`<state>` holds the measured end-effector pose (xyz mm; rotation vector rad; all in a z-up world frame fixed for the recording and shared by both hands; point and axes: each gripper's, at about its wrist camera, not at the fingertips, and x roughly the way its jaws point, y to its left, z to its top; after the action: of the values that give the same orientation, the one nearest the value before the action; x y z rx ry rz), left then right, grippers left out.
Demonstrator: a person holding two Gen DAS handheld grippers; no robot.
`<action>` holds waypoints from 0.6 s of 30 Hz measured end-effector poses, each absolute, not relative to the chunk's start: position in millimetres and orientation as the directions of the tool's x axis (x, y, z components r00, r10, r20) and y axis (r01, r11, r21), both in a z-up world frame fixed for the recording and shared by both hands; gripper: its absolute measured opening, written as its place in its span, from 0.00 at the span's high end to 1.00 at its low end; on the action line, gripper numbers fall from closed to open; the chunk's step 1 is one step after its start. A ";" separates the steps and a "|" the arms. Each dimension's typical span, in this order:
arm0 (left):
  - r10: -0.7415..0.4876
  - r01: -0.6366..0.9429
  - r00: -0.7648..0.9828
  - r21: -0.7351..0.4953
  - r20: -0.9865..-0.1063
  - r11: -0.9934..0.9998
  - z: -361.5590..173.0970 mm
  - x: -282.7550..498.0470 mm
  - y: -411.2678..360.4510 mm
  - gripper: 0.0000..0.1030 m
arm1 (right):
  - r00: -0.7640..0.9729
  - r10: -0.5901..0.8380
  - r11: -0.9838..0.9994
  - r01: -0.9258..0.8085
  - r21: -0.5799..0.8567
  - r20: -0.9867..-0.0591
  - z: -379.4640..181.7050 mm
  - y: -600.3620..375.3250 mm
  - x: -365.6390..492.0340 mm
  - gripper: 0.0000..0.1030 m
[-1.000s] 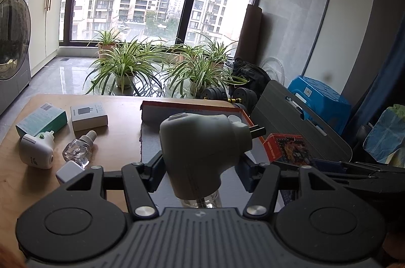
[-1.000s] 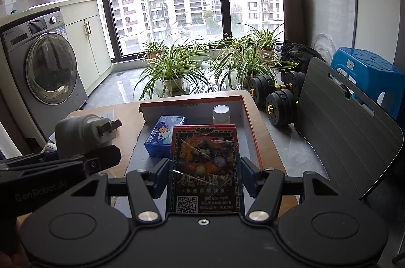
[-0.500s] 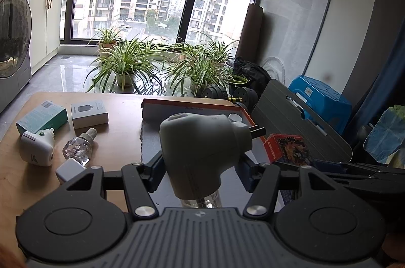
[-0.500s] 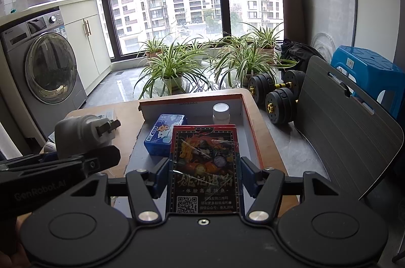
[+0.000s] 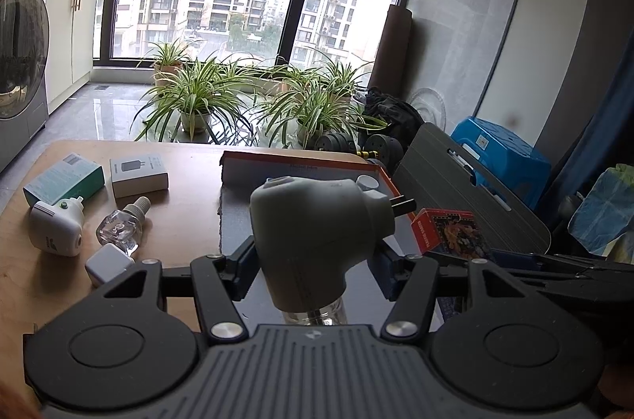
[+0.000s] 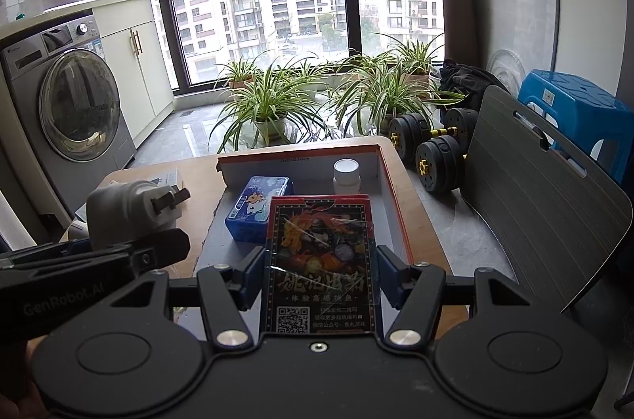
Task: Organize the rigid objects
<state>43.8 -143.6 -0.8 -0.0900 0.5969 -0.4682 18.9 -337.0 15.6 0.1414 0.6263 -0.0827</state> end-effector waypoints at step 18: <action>-0.449 0.399 0.723 -0.213 -0.525 0.892 -3.0 41.8 -146.0 0.42 | 0.803 -0.038 0.986 0.125 0.106 -0.595 6.1 -337.9 17.8 0.31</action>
<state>41.8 -146.0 -3.0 -0.0872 0.6024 -0.4687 17.8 -337.9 6.1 0.1429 0.6331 -0.0875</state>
